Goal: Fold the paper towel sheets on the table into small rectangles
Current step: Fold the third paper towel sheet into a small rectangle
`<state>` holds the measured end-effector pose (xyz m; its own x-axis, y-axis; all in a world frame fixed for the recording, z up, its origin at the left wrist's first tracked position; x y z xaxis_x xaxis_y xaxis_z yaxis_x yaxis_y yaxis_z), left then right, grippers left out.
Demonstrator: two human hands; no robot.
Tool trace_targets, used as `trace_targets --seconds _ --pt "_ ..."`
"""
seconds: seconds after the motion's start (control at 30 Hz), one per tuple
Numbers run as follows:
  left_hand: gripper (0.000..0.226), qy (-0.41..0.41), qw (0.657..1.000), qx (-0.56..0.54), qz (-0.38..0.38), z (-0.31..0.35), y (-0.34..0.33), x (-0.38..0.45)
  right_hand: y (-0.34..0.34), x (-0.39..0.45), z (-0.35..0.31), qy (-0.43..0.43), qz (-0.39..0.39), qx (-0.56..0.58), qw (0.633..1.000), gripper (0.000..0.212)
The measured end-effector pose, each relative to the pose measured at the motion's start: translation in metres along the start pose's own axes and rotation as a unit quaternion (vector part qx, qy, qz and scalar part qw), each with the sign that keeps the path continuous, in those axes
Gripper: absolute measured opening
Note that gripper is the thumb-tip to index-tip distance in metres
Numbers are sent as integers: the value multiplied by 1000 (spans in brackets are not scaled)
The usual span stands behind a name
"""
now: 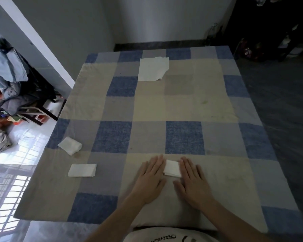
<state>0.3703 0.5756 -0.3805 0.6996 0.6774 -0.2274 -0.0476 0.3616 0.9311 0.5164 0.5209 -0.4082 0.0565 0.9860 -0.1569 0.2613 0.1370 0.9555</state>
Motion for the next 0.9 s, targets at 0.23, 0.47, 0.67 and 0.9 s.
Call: trace_targets --seconds 0.23,0.47,0.67,0.9 --pt "61 -53 998 -19 39 63 -14 28 1 0 -6 30 -30 -41 998 85" --pt "58 -20 1000 11 -2 41 -26 24 2 -3 3 -42 -54 -15 998 79" --pt "80 -10 1000 -2 -20 43 -26 24 3 -11 15 -83 -55 7 995 79" --pt "72 -29 999 9 -37 51 -24 24 6 -8 23 -107 -58 -10 993 66"
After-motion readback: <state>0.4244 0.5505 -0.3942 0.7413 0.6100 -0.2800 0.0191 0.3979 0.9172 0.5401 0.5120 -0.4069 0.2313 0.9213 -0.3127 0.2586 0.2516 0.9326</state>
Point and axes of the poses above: each hand's wrist, its own x-axis towards the middle knuckle, its own y-axis out of the back of the hand, z = x × y, the point moved 8 cm from there along x, towards the middle knuckle, and after that the axes turned 1 degree about x, right-handed, at the moved point
